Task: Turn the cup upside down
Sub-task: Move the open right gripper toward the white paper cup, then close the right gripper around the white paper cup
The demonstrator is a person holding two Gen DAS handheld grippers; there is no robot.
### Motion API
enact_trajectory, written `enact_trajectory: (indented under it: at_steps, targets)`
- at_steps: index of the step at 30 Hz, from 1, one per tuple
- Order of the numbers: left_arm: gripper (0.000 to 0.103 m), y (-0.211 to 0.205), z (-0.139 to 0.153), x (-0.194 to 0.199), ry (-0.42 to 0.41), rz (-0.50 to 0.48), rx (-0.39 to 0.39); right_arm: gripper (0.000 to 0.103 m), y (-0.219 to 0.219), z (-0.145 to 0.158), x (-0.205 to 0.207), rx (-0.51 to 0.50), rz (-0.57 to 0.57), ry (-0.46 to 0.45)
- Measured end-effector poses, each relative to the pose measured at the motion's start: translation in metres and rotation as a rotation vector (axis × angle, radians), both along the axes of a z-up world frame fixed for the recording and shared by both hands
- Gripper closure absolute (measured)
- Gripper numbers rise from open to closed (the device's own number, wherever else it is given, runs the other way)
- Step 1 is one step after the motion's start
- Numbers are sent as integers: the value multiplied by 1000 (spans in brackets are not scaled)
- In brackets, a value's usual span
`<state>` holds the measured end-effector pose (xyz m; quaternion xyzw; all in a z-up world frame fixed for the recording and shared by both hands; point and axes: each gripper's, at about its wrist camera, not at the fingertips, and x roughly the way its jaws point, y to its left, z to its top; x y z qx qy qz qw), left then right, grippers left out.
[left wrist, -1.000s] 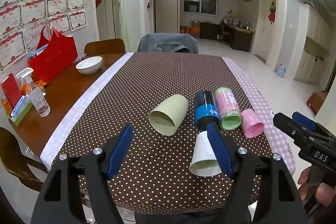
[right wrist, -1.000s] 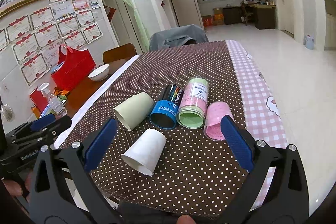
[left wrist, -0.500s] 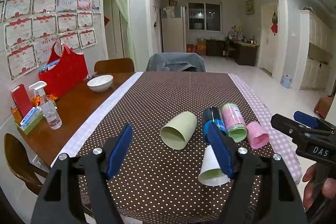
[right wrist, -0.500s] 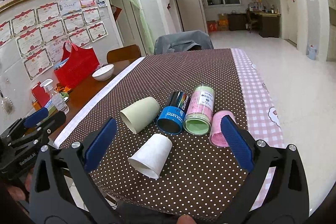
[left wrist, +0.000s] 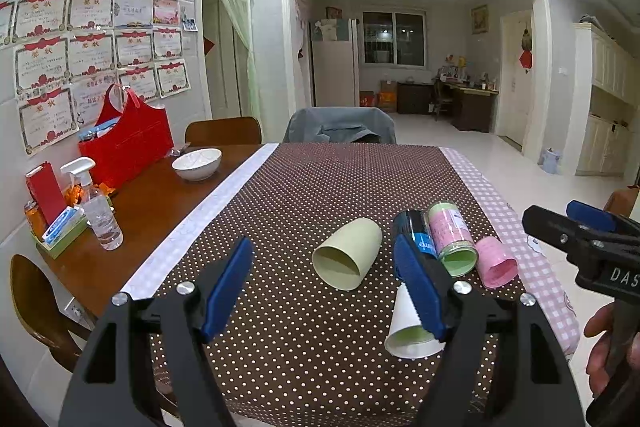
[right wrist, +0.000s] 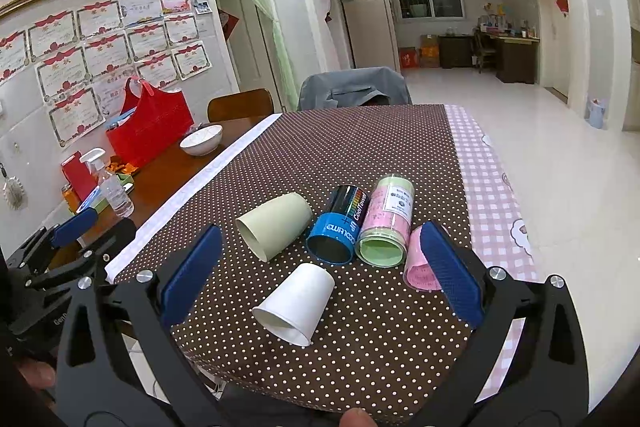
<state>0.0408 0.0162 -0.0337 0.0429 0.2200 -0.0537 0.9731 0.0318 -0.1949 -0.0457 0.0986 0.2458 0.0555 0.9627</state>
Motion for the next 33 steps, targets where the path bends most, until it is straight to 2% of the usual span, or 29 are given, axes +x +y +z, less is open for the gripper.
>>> enact_trajectory:
  at_steps: [10,23,27,33]
  targets:
    - [30,6,1,-1,-23,10,-9,6,8,5,6,-13,27,3]
    - [30,14,-6,7,-24,29,-15,6,11,-4,25,18,66,78]
    - [30,18,-9,10,-15,39,-26,6,11,-15,36,43,84,131]
    - [30,26,-11,14,-9,54,-36,6,13,-46,68,116,128,296]
